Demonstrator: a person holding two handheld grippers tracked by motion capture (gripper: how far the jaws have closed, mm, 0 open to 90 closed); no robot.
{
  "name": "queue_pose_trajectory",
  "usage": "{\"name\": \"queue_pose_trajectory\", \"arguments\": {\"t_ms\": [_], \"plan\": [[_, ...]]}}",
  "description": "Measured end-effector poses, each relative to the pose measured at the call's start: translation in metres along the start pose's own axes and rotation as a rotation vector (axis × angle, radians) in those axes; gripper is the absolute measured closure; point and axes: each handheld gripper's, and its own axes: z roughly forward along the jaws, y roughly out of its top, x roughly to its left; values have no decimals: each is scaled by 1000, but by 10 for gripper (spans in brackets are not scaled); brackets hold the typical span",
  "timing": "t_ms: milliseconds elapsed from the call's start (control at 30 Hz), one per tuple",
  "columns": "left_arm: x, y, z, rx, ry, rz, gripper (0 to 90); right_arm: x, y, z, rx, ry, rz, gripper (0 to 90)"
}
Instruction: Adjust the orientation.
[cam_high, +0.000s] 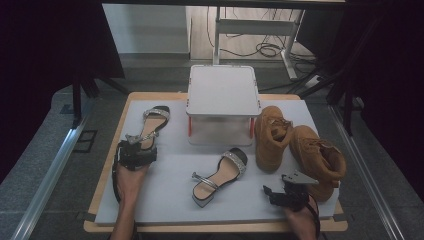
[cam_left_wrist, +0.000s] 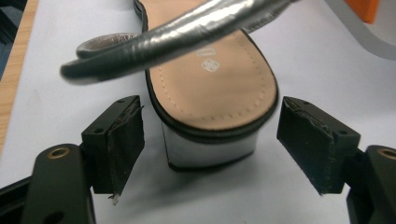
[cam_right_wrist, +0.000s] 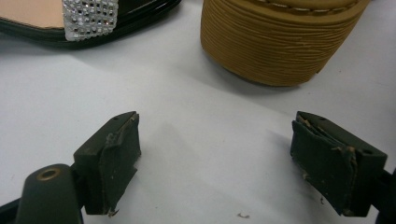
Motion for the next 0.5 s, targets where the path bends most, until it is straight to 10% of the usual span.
{"name": "queue_pose_trajectory", "arguments": {"t_ms": [500], "plan": [[-3,18,21,-8,49,-24,264,0,0,0,1,1,1,160]]}}
